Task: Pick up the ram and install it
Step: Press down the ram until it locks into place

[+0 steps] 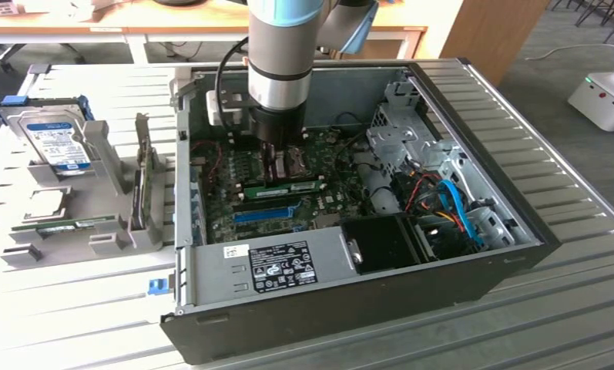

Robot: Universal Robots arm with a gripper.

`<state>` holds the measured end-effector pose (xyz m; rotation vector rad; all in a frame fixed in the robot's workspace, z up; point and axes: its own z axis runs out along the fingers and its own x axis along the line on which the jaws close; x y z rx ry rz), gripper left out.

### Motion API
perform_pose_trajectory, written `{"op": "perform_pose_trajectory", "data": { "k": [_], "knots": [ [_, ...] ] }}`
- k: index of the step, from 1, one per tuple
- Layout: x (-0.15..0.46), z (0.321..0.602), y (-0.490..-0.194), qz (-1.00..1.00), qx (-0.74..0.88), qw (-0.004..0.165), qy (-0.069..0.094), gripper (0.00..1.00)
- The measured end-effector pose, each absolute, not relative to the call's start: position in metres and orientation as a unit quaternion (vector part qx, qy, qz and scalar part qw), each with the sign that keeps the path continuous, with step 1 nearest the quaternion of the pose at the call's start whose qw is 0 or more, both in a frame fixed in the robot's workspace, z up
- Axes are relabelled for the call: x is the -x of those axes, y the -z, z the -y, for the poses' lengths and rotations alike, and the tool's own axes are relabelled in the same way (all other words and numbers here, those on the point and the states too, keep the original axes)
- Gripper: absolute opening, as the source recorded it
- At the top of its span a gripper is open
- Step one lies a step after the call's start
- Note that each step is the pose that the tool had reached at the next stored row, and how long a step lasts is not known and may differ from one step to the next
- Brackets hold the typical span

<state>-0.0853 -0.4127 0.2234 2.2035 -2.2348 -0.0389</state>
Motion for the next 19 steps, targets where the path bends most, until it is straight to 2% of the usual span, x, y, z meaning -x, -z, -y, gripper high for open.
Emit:
{"op": "perform_pose_trajectory", "data": {
  "k": [19],
  "knots": [
    [0.0853, 0.4127, -0.2232, 0.712, -0.702, 0.001, 0.012, 0.11]
  ]
}}
